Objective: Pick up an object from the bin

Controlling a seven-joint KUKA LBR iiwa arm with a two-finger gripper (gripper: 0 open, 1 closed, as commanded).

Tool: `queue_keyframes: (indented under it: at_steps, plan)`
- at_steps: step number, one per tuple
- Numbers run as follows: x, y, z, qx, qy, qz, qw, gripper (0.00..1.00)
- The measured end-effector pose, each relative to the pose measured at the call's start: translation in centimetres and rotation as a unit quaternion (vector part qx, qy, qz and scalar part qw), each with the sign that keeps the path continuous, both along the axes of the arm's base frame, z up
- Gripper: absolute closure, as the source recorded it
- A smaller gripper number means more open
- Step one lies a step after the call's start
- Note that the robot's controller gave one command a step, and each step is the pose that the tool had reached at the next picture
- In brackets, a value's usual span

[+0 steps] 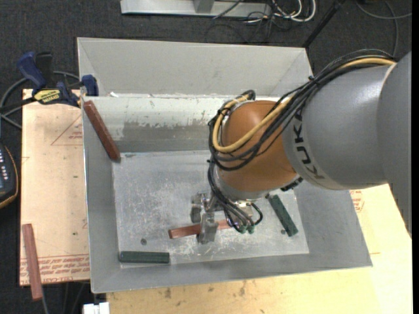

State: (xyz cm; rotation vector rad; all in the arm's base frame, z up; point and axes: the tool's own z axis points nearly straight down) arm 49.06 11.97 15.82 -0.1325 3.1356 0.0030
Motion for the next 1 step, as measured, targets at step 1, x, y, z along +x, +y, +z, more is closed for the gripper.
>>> queue_keyframes:
  at_steps: [1]
  plan:
    - [0.02, 0.04, 0.00, 0.000, 0.0007, -0.001, 1.0000, 1.00]
